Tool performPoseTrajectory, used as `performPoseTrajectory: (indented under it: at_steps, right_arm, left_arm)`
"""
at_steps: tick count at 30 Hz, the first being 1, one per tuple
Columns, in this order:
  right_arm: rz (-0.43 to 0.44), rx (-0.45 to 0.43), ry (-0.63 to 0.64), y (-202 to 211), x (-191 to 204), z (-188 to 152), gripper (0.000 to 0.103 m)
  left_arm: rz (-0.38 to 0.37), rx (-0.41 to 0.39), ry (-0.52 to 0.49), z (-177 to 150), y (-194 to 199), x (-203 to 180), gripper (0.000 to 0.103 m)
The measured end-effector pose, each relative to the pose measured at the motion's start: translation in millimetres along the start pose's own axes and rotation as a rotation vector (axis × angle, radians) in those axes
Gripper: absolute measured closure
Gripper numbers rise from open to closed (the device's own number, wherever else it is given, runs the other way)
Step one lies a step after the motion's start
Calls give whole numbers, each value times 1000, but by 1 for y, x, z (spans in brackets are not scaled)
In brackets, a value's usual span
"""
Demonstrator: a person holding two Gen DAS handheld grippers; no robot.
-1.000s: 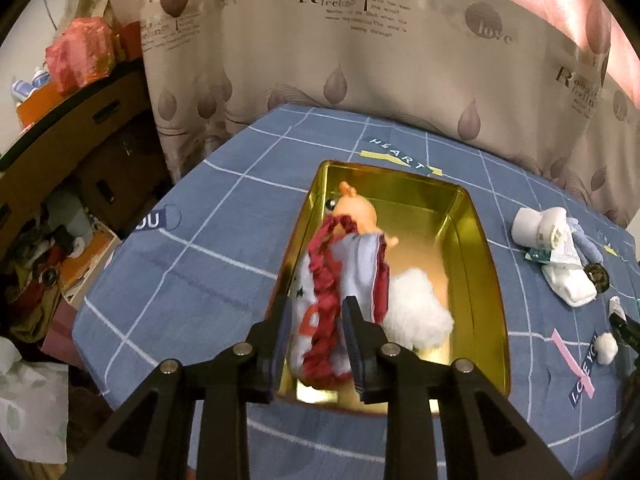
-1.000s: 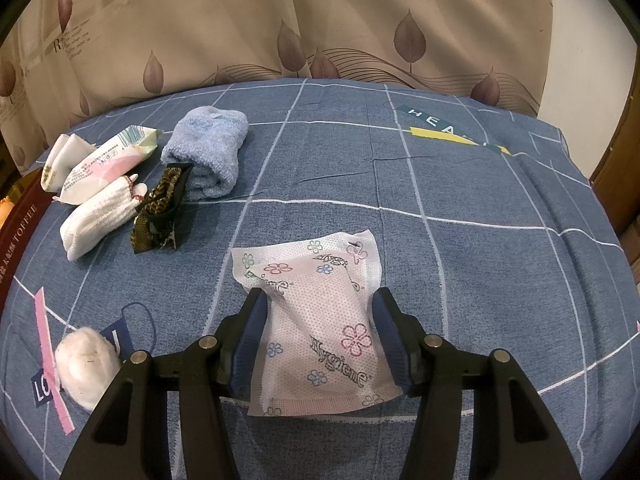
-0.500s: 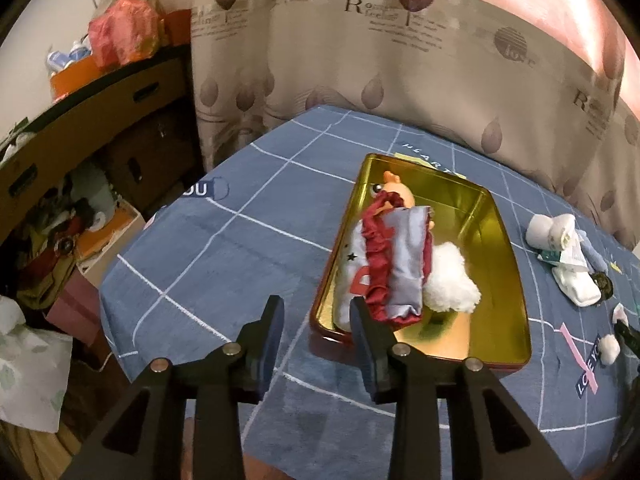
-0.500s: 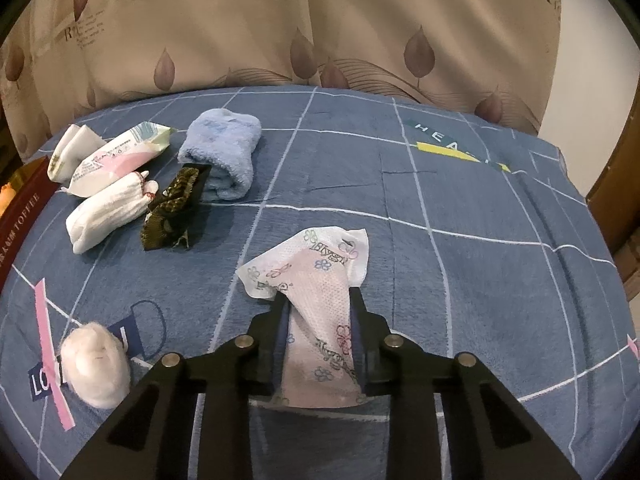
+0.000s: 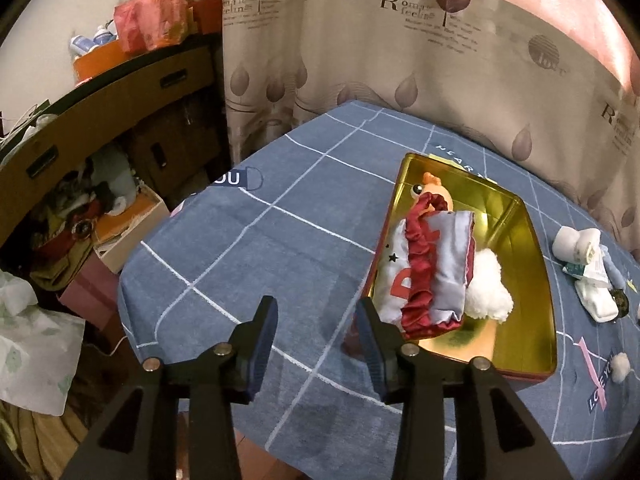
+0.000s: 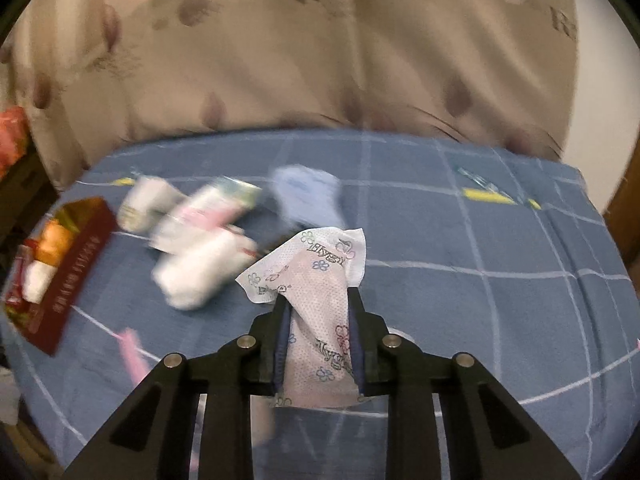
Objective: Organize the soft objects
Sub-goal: 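Carry the white printed wrapper into the tin and open the right tool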
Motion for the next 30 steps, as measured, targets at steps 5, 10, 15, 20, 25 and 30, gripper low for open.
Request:
performPoseTrajectory:
  at_steps: [5, 10, 15, 20, 25, 30]
  right_arm:
    - [98, -26, 69, 3, 58, 22, 80]
    - [216, -24, 168, -1, 136, 31, 80]
    - [304, -20, 235, -10, 200, 41, 80]
    - [350, -28, 289, -26, 243, 59, 80]
    - [380, -17, 292, -46, 271, 79, 80]
    - [371, 6, 335, -66, 297, 96, 79]
  left_arm:
    - [36, -19, 8, 2, 1, 5, 61]
    - [64, -36, 22, 3, 2, 9, 61]
    - [62, -32, 35, 3, 2, 10, 61]
    - [51, -34, 53, 3, 4, 12, 61]
    - [61, -36, 67, 5, 3, 15, 61]
    - [57, -31, 100, 9, 0, 23, 61]
Point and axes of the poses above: each gripper's, at about its wrist camera, not at the fingertips, and y roughly against the way its jaws point, x to its left, z to its top, the point moved 4 cm from there along -y, roughly the way its jaws point, and after that the axes turned 12 degrees about y, right-handed, at the moved point
